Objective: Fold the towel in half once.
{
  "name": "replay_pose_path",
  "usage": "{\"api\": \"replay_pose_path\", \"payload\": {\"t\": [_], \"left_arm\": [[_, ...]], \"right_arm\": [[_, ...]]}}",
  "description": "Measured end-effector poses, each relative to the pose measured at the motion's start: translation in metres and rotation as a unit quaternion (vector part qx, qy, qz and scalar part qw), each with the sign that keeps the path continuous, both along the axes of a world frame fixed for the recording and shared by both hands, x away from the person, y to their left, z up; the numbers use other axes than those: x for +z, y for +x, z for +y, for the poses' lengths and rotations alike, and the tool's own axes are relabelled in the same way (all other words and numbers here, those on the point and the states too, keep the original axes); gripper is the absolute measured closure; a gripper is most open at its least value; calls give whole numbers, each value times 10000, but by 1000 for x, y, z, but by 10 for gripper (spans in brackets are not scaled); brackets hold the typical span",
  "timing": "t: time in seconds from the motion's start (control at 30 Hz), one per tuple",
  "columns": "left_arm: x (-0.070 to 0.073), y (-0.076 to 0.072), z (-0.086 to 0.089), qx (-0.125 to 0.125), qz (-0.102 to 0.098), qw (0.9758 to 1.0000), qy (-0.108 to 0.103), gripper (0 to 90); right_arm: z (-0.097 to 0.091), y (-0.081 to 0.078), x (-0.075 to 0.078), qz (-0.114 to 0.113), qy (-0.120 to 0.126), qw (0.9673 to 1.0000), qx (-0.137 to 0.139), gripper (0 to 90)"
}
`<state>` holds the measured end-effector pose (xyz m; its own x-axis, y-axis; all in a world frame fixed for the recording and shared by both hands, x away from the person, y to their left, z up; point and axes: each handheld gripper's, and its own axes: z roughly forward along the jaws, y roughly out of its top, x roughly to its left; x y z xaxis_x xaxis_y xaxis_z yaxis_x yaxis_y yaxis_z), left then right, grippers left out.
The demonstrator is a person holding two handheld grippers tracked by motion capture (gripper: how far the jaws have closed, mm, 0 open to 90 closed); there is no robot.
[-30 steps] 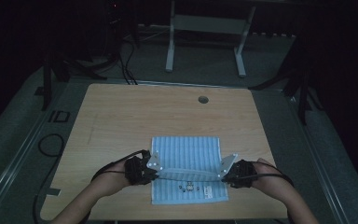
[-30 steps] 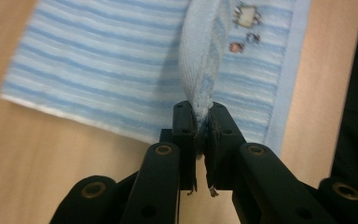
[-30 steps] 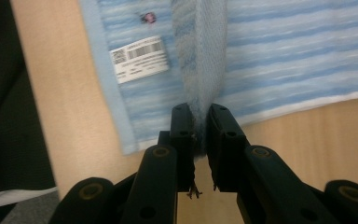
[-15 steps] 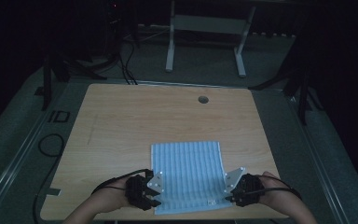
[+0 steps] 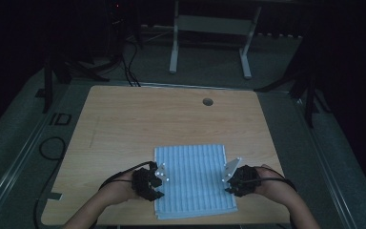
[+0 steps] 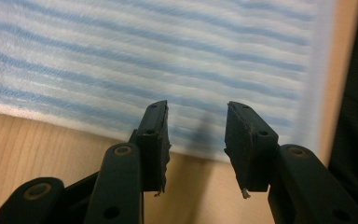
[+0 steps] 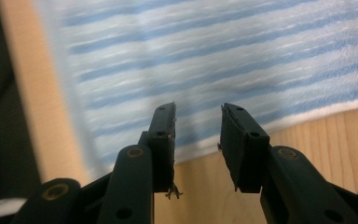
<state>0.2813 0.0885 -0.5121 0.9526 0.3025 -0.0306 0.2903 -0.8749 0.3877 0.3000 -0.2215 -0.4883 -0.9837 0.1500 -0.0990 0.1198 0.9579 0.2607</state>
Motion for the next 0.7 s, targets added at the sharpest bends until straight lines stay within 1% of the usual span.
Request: {"api": "replay_pose_path", "payload": {"t": [0.03, 0.07, 0.1, 0.13, 0.2, 0.23, 0.27, 0.33, 0.37, 0.43, 0.53, 0.63, 0.7], "left_arm": [[-2, 3, -1, 14, 35, 10000, -4, 572], [-4, 7, -2, 17, 74, 10000, -3, 572], [-6, 10, -3, 27, 54, 10000, 24, 571], [-8, 13, -3, 68, 86, 9999, 53, 570], [-10, 18, -5, 50, 130, 9999, 92, 570], [-10, 20, -6, 58, 137, 9999, 73, 561], [-10, 21, -6, 63, 121, 9999, 90, 560], [-10, 23, -6, 46, 95, 9999, 132, 559], [-10, 24, -5, 63, 97, 9998, 136, 559], [-10, 27, -3, 108, 108, 9998, 130, 559], [-11, 32, 2, 197, 106, 9997, 127, 558], [-10, 38, 6, 271, 136, 9993, 196, 547], [-9, 40, 8, 269, 140, 9992, 270, 533]], "right_arm": [[2, 6, -3, 28, -18, 10000, -22, 638], [3, 11, -6, 24, -24, 10000, -30, 638], [5, 17, -9, 70, -26, 10000, -27, 638], [7, 22, -11, 131, -43, 9999, 1, 638], [11, 31, -16, 141, -107, 9998, -4, 640], [13, 35, -18, 200, -147, 9997, -13, 640], [14, 38, -21, 208, -197, 9996, -6, 640], [18, 43, -26, 307, -258, 9992, 9, 640], [20, 44, -28, 334, -260, 9991, 10, 640], [21, 48, -28, 398, -189, 9990, -12, 636], [24, 52, -29, 419, -131, 9990, -50, 633], [28, 58, -29, 429, -61, 9990, -49, 631], [31, 61, -29, 436, -46, 9990, -91, 631]]}}
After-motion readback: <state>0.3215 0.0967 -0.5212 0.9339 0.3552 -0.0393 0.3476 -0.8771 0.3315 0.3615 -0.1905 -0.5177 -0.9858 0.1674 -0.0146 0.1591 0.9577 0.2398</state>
